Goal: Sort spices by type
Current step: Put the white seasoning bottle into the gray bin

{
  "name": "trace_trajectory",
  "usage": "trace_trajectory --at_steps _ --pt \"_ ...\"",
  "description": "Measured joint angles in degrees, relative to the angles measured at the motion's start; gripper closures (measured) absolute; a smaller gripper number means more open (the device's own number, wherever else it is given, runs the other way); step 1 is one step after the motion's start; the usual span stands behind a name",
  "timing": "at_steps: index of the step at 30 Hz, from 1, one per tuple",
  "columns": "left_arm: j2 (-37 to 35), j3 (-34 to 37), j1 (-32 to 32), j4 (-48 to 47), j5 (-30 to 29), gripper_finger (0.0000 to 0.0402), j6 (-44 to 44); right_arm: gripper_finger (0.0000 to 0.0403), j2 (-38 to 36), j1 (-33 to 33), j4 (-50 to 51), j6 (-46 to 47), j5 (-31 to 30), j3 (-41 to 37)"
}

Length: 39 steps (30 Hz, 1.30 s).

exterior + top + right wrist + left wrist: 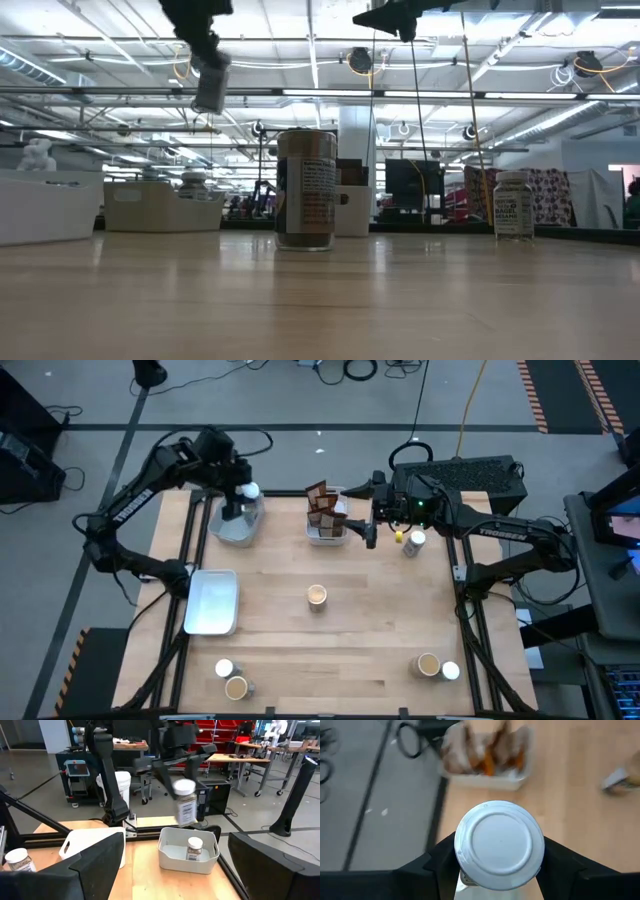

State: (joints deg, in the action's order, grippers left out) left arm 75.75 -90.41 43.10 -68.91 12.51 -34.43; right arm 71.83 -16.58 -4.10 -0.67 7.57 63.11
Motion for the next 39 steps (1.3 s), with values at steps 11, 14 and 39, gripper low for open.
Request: trace_trajectory --at_steps 11,14,39 --pt "3.86 0.07 10.71 -4.57 -4.56 0.0191 -14.62 0.0062 0.02 0.02 1.4 0.06 0.0 -0.02" --pt "6.06 0.09 11.54 -5.65 -6.11 0.0191 -17.16 0.0062 0.04 0.02 2.96 0.07 0.0 -0.02" --pt "11.04 15.82 11.62 -0.5 -7.77 0.0191 -15.42 0.0062 0.07 0.02 6.82 -0.41 0.0 -0.04"
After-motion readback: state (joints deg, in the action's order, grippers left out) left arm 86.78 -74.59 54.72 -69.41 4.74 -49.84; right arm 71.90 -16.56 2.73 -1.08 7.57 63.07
